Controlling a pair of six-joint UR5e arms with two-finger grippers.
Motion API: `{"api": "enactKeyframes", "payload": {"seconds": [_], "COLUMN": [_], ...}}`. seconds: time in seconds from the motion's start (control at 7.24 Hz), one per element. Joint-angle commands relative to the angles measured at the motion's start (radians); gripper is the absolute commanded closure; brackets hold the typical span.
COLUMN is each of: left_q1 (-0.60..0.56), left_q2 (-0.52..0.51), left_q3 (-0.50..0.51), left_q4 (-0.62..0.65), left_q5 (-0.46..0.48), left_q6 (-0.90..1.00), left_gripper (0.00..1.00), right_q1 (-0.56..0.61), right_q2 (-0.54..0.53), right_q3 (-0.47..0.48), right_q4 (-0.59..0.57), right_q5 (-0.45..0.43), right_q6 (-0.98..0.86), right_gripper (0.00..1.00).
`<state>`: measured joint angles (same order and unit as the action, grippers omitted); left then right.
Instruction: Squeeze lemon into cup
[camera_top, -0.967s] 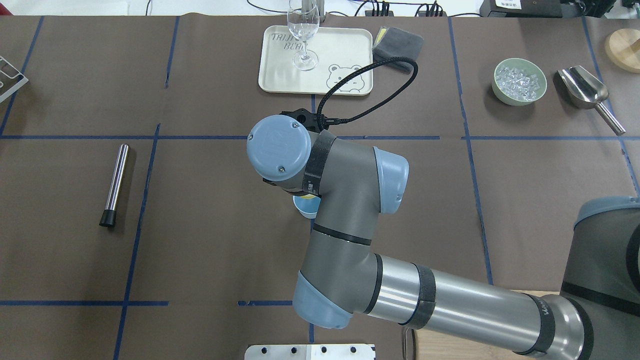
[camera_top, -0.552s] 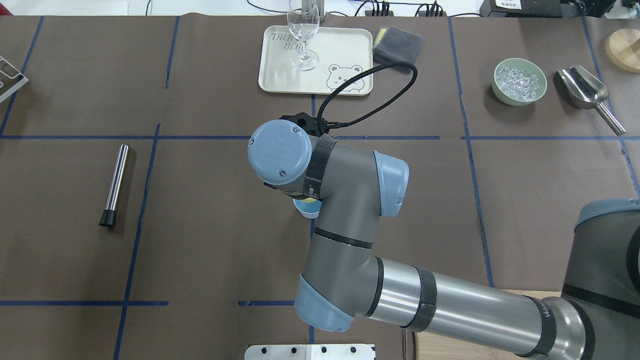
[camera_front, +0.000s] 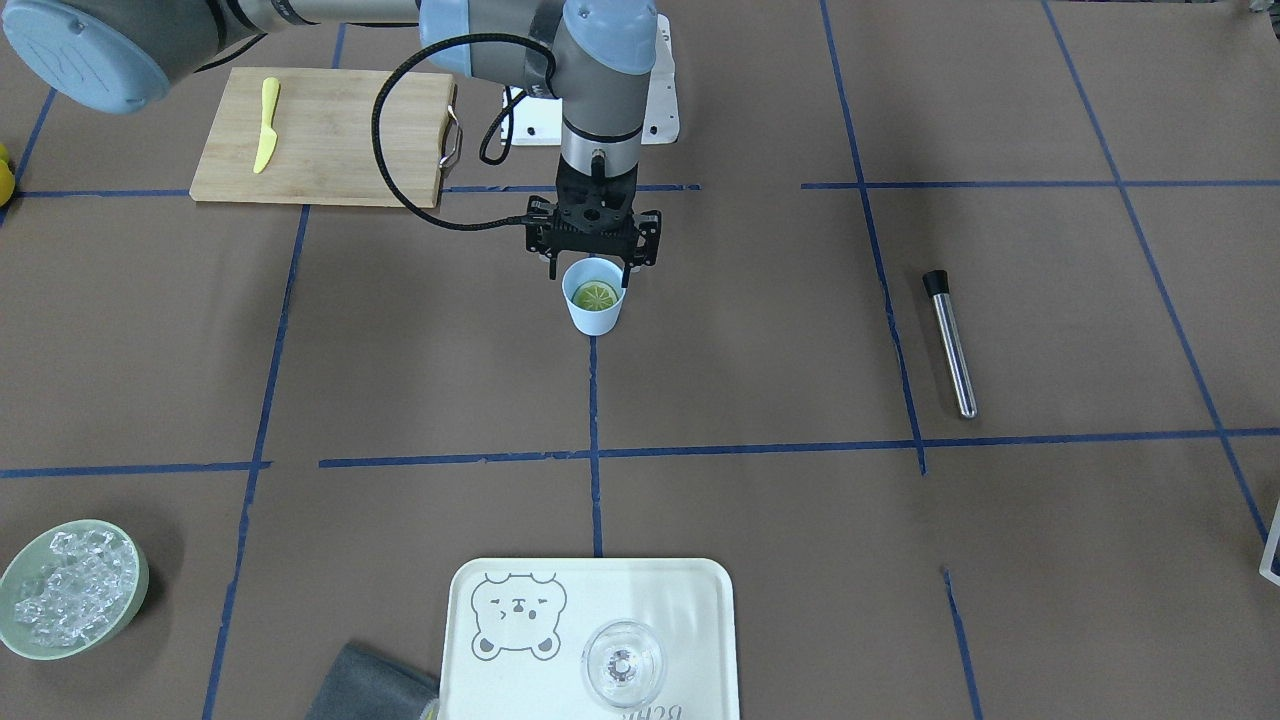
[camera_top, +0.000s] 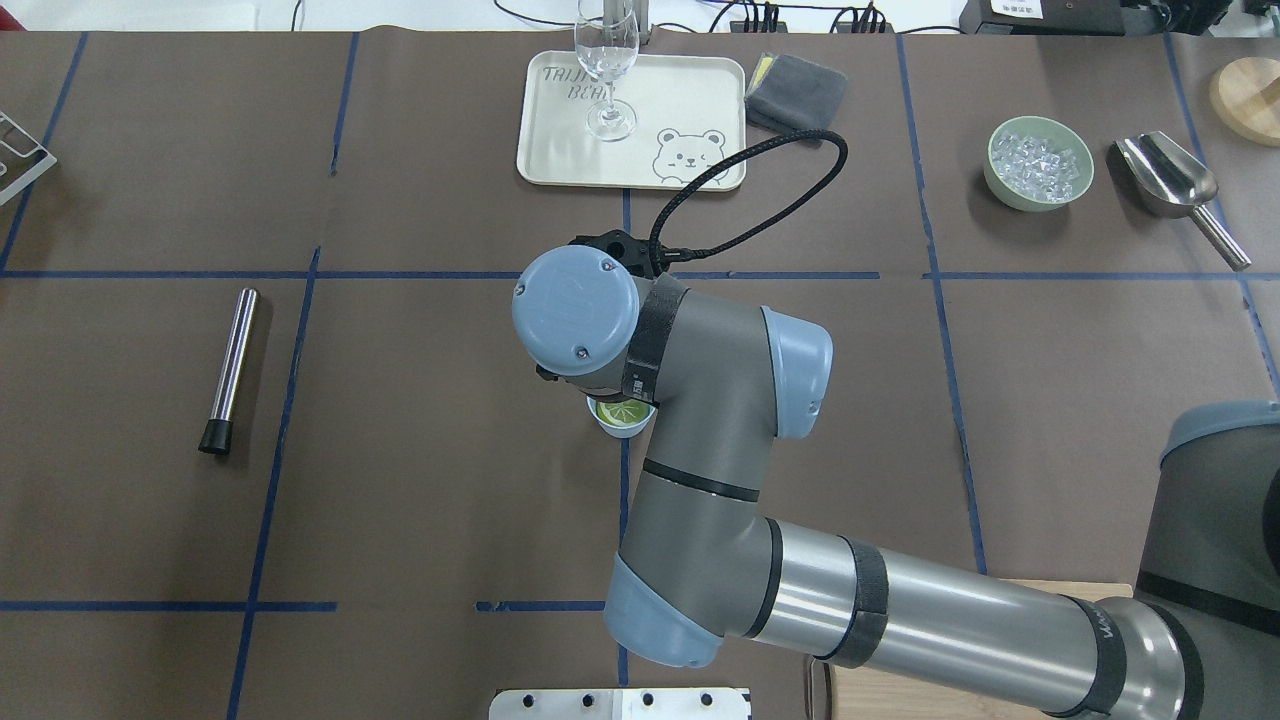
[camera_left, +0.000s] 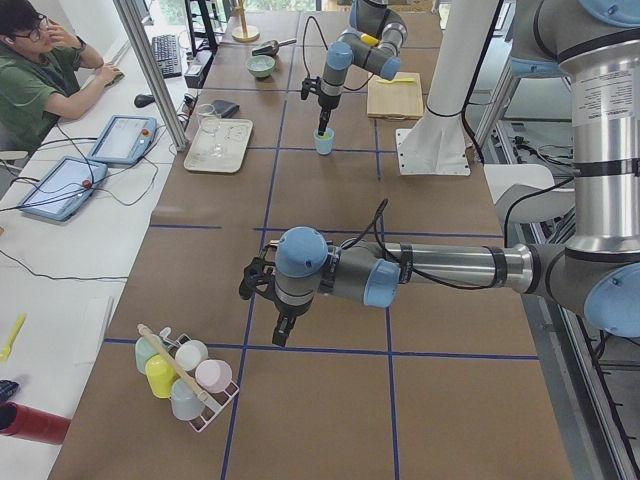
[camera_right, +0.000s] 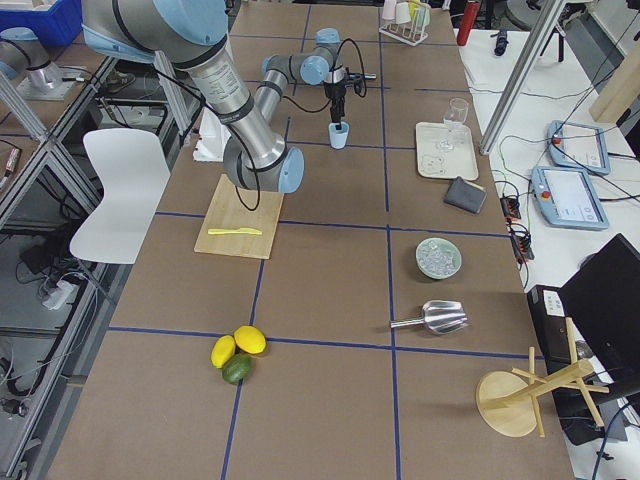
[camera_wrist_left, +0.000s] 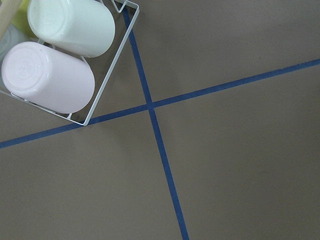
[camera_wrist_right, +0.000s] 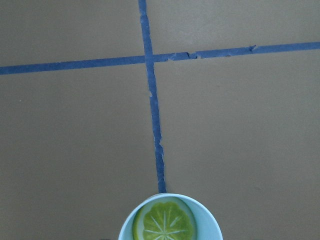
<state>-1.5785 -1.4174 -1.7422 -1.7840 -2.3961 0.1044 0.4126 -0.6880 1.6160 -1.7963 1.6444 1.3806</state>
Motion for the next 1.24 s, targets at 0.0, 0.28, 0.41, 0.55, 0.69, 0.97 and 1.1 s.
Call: {"api": "enactKeyframes", "payload": {"seconds": [0.0, 0.28, 0.41, 0.55, 0.69, 0.97, 1.1], "left_q1": [-0.002, 0.0, 0.0, 0.002, 0.009, 0.009, 0.008], "left_q2": [0.0, 0.0, -0.002, -0.009, -0.021, -0.052, -0.052], "left_q3": [0.001, 0.001, -0.002, -0.008, -0.014, 0.007, 0.009], "left_q4": [0.0, 0.002, -0.002, -0.003, -0.029, -0.145, -0.284], "left_q5": [0.0, 0.0, 0.008, 0.011, 0.009, 0.008, 0.008], "left_q6": [0.001, 0.0, 0.001, 0.0, -0.006, -0.008, -0.009], "left_gripper": [0.0, 0.0, 0.0, 0.0, 0.0, 0.0, 0.0], "right_q1": [0.0, 0.003, 0.044, 0.119, 0.203, 0.393, 0.481], "right_q2": [-0.001, -0.031, -0.069, -0.096, -0.125, -0.203, -0.259], "right_q3": [0.015, 0.079, 0.111, 0.12, 0.12, 0.125, 0.131], "right_q4": [-0.002, -0.003, -0.002, 0.0, 0.0, 0.005, 0.018], "right_q5": [0.002, 0.003, 0.037, 0.108, 0.191, 0.315, 0.38], "right_q6": [0.0, -0.085, -0.185, -0.269, -0.401, -0.608, -0.677], "right_gripper": [0.0, 0.0, 0.0, 0.0, 0.0, 0.0, 0.0]}}
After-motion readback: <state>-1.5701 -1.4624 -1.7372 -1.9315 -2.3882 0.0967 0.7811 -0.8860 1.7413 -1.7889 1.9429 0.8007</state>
